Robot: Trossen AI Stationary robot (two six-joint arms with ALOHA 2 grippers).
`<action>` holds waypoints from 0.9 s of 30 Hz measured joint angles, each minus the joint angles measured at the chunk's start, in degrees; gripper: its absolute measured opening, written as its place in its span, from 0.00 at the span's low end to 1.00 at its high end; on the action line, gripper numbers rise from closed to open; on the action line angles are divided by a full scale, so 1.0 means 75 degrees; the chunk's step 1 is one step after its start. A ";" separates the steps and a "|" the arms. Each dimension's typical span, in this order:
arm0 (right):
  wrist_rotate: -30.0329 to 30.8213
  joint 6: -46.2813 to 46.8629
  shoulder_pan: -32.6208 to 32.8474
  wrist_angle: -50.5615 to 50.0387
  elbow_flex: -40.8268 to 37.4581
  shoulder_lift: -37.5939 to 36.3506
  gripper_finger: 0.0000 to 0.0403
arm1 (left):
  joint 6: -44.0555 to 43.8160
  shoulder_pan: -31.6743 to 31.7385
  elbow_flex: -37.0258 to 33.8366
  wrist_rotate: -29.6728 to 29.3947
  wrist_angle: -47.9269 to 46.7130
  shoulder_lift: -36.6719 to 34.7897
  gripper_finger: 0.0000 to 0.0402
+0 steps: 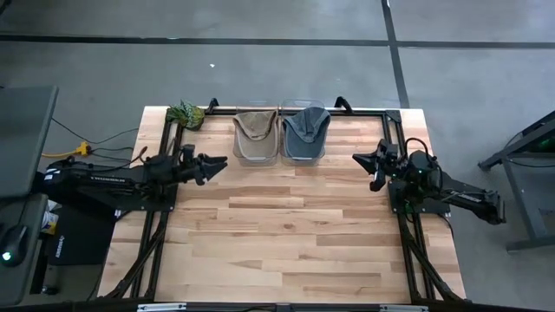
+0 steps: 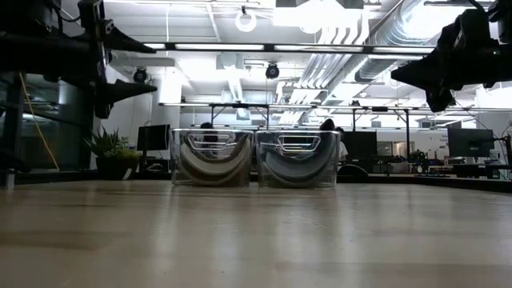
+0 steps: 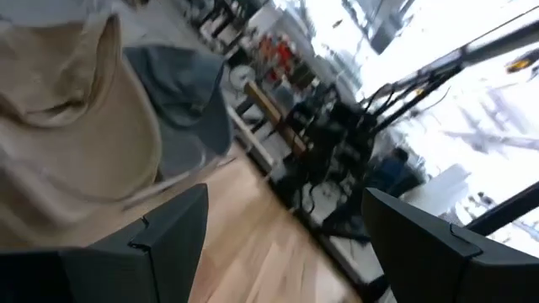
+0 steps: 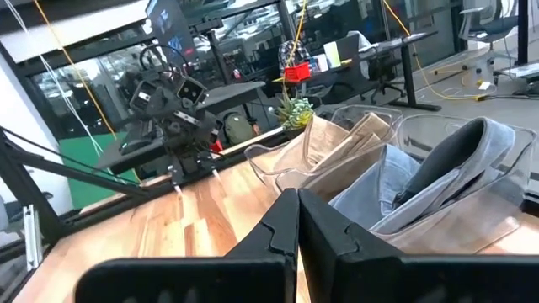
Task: Pick & Place hat
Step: Return to Home Position
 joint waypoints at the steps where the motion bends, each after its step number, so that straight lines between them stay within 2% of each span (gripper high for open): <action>1: 0.0003 0.0034 0.0000 0.0000 0.0000 0.0000 0.00 | -0.0001 0.0000 0.0000 0.0035 -0.0095 0.0000 0.73; 27: 0.0026 0.0116 0.0000 0.0006 0.0000 0.0000 0.00 | -0.0030 0.0000 0.0023 0.0067 -0.1042 0.0000 0.73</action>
